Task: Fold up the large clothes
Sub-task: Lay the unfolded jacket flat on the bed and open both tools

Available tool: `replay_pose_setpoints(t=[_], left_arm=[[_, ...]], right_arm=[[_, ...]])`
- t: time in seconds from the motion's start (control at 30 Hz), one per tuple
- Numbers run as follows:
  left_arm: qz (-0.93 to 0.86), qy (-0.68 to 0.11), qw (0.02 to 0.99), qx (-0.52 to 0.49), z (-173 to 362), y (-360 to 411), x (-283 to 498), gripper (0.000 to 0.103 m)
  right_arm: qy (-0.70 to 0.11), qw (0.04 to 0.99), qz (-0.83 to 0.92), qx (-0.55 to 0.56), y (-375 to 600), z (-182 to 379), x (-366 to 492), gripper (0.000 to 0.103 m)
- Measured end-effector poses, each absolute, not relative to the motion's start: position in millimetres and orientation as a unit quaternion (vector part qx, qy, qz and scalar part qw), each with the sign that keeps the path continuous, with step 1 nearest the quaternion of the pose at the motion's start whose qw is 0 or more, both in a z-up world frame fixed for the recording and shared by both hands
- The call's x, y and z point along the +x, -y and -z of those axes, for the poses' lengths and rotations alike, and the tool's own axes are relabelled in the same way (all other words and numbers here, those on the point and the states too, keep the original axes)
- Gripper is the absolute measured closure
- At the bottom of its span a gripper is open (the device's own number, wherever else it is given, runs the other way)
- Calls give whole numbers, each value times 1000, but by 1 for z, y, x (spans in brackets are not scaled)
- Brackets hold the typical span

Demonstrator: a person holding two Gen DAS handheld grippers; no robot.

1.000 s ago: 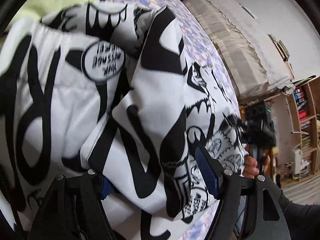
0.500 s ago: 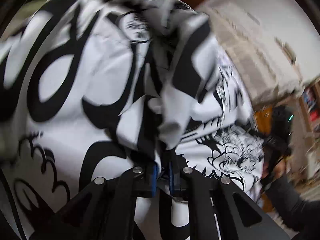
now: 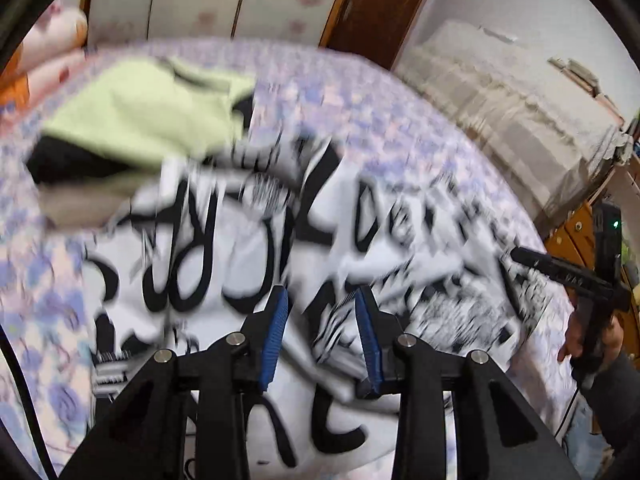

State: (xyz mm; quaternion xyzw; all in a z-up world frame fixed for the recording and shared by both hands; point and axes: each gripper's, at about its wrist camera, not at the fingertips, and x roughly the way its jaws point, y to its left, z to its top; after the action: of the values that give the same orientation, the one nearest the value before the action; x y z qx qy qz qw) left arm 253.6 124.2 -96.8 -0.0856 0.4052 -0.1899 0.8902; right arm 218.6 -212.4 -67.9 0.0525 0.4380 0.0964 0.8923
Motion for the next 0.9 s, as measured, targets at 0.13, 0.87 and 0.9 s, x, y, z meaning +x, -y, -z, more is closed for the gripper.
replay_pose_setpoints(t=[0.13,0.87,0.9], left_arm=[[217,-362,903,-83,73,-91,271,70],[125,-436,888,-74,181,-89,369,102],[120,-439,887,-73,176,-89,366,102]], right_arm=[[-410,904,-111,55,189,52,230,63],[-458,887,-54,-13,168,131,295,78],[-461,886,-50,0,169,125,292,77]])
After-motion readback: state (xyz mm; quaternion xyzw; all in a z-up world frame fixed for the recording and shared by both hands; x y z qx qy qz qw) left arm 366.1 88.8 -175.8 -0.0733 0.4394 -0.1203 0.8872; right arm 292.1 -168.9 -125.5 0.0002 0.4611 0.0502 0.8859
